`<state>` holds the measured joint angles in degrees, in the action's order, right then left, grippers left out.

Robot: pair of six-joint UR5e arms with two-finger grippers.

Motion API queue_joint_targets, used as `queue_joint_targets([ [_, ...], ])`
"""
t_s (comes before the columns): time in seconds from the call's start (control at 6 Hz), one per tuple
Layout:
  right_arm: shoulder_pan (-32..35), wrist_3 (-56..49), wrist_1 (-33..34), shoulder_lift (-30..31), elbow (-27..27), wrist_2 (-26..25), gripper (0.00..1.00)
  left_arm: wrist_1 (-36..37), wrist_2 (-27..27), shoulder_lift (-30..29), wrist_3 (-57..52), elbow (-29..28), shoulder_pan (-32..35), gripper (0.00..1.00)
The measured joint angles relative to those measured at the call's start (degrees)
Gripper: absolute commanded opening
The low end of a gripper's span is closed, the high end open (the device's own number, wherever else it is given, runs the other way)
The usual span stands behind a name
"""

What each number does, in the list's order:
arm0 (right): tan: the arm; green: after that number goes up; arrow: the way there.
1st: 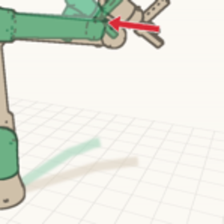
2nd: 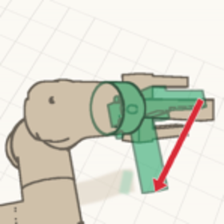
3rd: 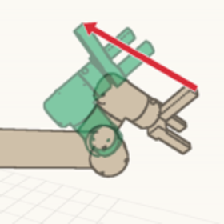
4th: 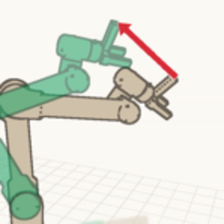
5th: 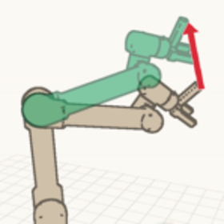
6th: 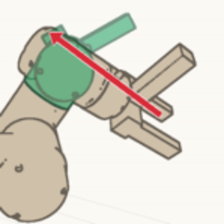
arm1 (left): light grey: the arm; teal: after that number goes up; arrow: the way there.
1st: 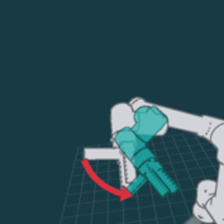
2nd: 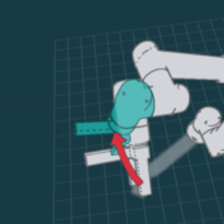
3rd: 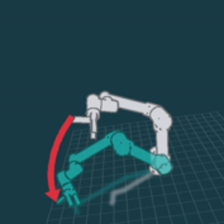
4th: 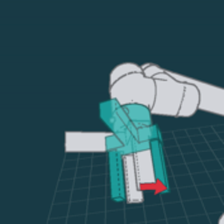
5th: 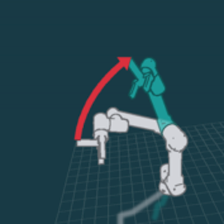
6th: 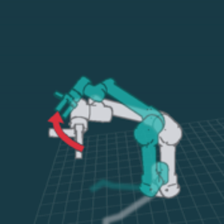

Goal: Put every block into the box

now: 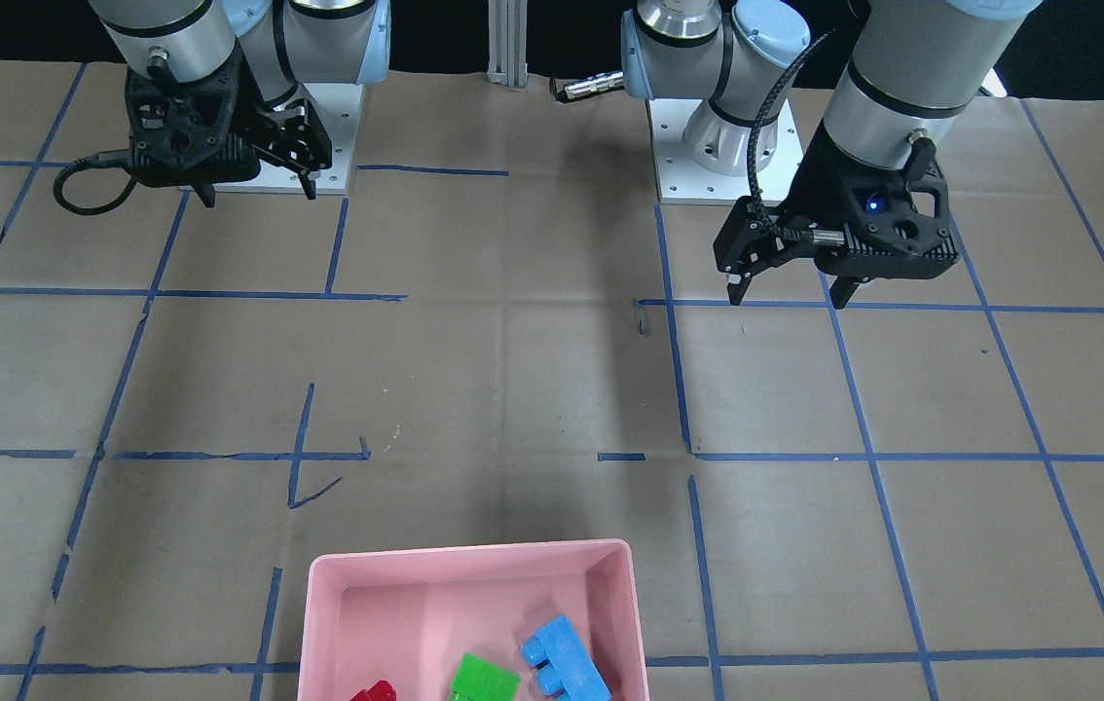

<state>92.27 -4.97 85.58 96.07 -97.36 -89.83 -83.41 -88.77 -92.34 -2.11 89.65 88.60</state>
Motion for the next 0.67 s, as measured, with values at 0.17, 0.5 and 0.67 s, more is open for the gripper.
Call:
queue_joint_targets([
  [0.17,0.0,0.0,0.1,-0.1,0.0,0.0,1.00,0.0,0.0,0.0,0.0,0.0,0.0,0.99],
  [0.5,-0.1,0.1,1.1,-0.2,0.0,0.1,1.00,0.0,0.0,0.0,0.0,0.0,0.0,0.99],
  [0.67,-0.1,0.1,1.3,-0.2,-0.1,0.1,1.00,0.0,0.0,0.0,0.0,0.0,0.0,0.99],
])
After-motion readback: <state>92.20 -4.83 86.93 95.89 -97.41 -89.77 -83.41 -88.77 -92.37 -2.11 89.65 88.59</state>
